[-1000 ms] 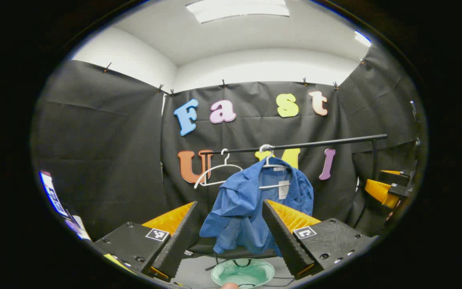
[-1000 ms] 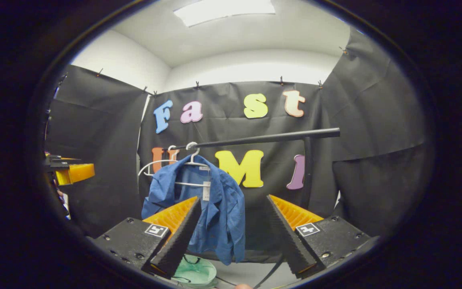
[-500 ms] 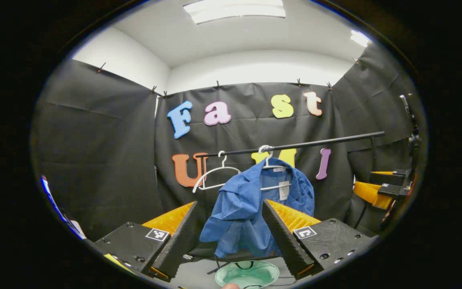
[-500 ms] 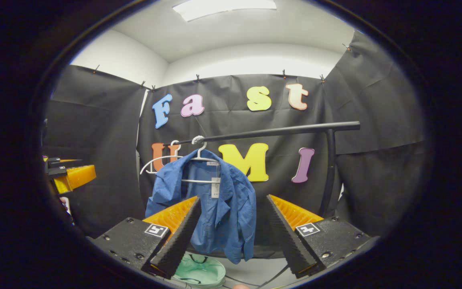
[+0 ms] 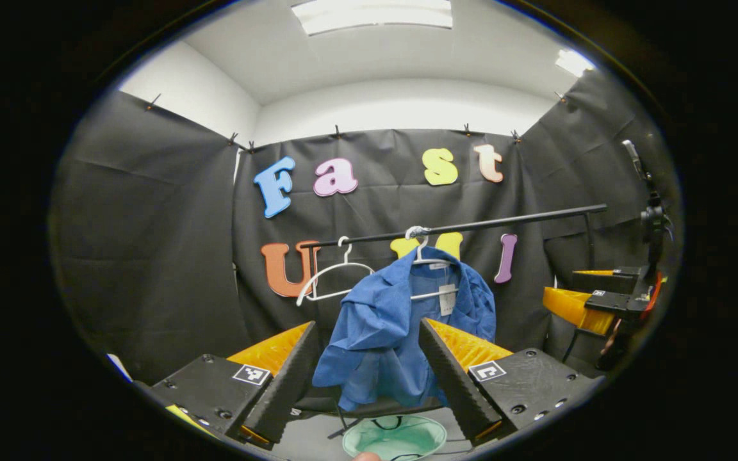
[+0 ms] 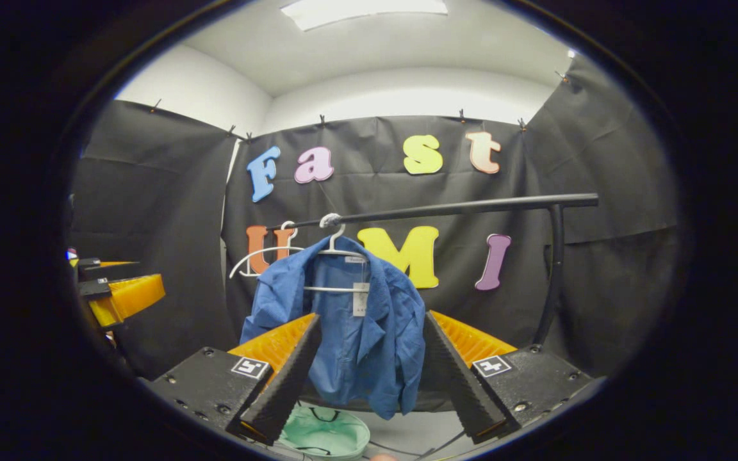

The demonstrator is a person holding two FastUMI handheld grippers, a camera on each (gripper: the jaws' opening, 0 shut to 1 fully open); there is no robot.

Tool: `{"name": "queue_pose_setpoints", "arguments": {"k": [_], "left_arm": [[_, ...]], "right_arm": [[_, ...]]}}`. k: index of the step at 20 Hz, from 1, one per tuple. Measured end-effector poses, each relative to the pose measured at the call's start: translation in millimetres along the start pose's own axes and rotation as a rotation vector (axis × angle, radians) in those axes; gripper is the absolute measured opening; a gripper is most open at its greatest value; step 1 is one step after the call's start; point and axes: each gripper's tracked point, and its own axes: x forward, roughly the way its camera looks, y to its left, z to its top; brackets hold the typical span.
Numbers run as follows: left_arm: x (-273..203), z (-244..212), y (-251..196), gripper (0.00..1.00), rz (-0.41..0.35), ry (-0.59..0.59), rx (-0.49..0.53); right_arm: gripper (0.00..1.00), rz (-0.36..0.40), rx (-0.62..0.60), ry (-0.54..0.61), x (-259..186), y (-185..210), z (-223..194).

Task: Grasp the clothes on the hanger with both hands and then place them into the laundry hamper below.

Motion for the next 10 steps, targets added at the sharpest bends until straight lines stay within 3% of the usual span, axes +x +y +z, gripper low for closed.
{"name": "queue_pose_setpoints", "arguments": {"k": [10], "left_arm": [[20,-30,22,0.97,-0.088,0.064,-0.007]], "right_arm": [[1.0,-0.11,0.04,0.061,26,16,-27]]}}
